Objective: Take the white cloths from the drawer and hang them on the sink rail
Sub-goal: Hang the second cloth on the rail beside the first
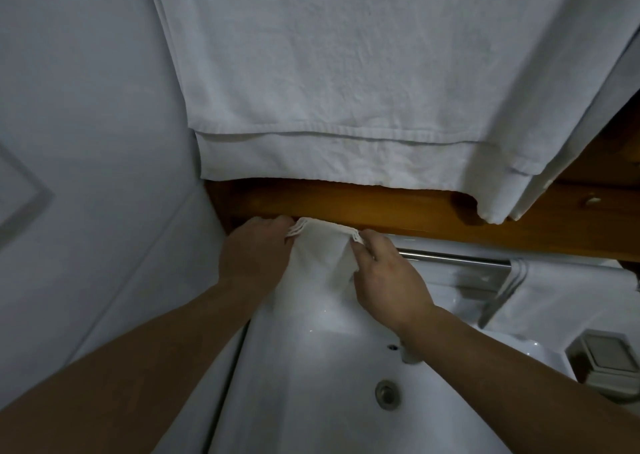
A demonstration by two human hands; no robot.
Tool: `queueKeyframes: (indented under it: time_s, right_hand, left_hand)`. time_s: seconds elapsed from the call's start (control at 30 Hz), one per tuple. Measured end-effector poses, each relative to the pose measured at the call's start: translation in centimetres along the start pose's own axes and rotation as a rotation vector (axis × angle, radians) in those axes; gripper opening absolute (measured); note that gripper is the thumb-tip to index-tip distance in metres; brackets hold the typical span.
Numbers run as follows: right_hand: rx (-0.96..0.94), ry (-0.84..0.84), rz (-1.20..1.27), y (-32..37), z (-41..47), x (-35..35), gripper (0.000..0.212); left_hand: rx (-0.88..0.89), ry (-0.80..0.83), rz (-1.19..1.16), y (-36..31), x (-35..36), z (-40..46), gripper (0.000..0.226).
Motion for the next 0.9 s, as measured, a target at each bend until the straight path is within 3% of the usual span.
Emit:
queueKeyframes:
  time_s: [0.27, 0.37, 0.5, 0.7, 0.8, 0.9]
  right_hand:
    - [0.034, 0.055, -0.252, -0.8, -0.5, 3.8, 0.077]
    - [0.076, 0.054, -0.265, -1.1, 0.8, 4.0, 0.084]
    - [0.145, 0.043, -0.264, -1.4, 2.9, 4.3, 0.086]
    - [0.172, 0.117, -0.276, -2.0, 4.7, 5.4, 0.090]
    - [0.166, 0.026, -0.211, -2.1, 5.3, 5.0, 0.082]
    - [0.153, 0.080, -0.189, -1.9, 5.4, 4.6, 0.073]
  left_hand:
    - [0.264, -0.073, 0.058, 0.1, 3.0, -0.3, 0.014]
    - [0.237, -0.076, 0.090, 0.6, 3.9, 0.1, 0.021]
    - [0.258, -0.112, 0.137, 1.1, 5.5, -0.8, 0.010]
    - [0.105, -0.077, 0.229, 2.3, 6.3, -0.2, 0.021]
    - [0.033, 0.066, 0.236, 2.0, 7.5, -1.0, 0.037]
    - [0.052, 0.171, 0.291, 1.6, 8.2, -1.8, 0.044]
Point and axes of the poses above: each hand's wrist, its own z-axis towards the middle knuckle, its own x-axis out of the palm, y = z × x, the point moved 8 cm from there along z, towards the middle knuckle, and after that the axes turned 2 degrees about -y, right-handed, at the moved point
